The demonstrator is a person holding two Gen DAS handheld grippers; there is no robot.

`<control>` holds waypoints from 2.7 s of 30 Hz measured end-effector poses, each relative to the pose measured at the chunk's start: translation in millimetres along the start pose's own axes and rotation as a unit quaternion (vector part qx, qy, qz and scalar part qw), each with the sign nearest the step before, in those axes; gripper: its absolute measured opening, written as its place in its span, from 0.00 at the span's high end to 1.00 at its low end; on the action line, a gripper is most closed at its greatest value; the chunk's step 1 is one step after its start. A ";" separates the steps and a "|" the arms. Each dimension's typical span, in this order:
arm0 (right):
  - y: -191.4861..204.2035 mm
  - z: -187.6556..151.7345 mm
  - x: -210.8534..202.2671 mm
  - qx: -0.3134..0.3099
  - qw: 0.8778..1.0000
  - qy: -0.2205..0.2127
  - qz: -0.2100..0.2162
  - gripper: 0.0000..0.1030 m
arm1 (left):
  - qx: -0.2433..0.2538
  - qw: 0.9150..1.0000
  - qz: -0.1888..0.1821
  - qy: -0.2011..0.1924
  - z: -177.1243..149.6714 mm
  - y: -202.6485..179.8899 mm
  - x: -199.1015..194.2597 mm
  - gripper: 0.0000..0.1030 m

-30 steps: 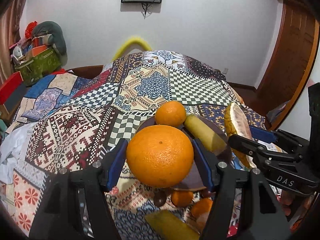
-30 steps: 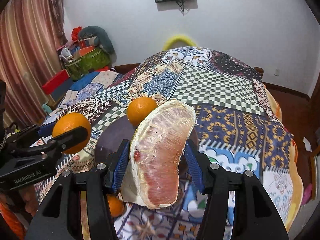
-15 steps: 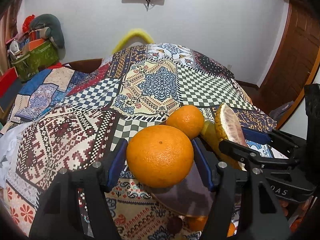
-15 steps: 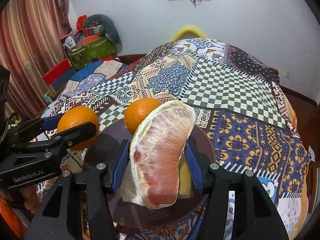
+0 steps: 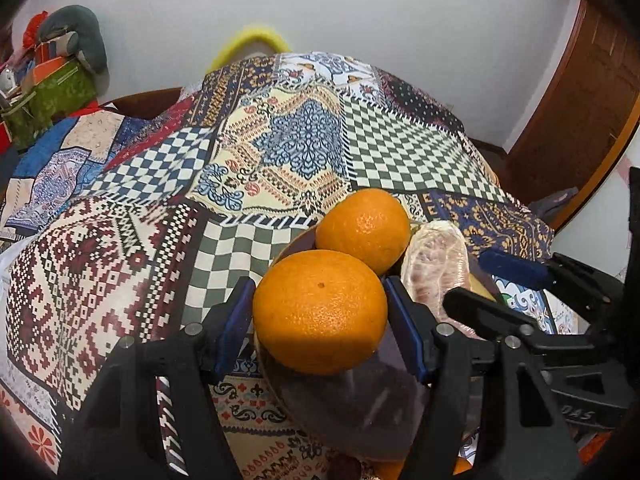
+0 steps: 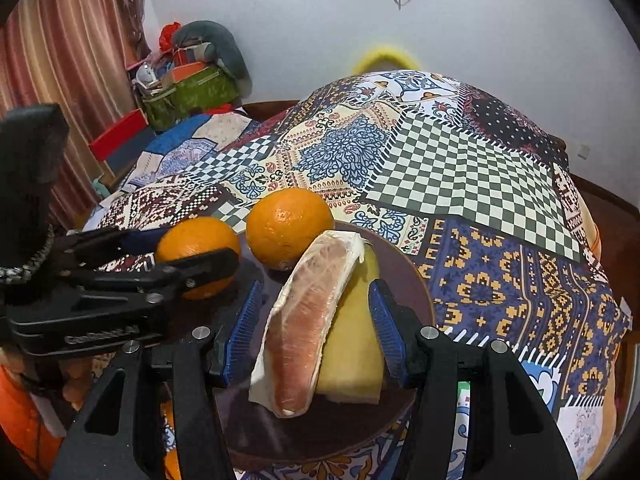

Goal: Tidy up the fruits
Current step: 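Lower the orange with the left tool and the pomelo segment with the right tool onto the plate, then open both tools and withdraw them from the plate, then grasp another pomelo segment with the right tool while the left tool grasps a yellow cylinder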

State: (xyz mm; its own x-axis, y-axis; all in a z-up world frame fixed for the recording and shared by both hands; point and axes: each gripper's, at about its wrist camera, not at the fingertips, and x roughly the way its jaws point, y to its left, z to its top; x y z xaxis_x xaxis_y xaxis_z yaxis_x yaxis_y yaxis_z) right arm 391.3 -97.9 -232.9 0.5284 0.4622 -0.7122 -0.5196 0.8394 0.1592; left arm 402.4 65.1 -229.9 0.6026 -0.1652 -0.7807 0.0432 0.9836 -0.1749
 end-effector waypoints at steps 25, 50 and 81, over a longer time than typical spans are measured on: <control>15.4 -8.8 -64.4 0.010 0.999 -0.044 -0.009 0.49 | 0.038 0.995 0.047 -0.084 -15.8 -25.6 -105.0 0.32; 66.2 -90.4 -120.6 -0.010 0.999 -0.026 -0.028 0.49 | 0.023 0.990 0.065 -0.124 -110.7 -40.1 -218.7 0.19; 65.4 -120.6 -70.0 0.020 0.999 0.036 0.002 0.82 | -0.004 0.997 0.076 -0.033 -147.3 -23.8 -147.4 0.19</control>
State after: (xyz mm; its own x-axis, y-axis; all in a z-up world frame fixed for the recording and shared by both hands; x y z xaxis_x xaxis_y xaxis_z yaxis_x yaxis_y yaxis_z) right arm 239.3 -109.8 -255.1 0.4757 0.4454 -0.7585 -0.4933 0.8490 0.1892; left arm 195.2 55.5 -199.0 0.6525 -0.0093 -0.7577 -0.0592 0.9962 -0.0632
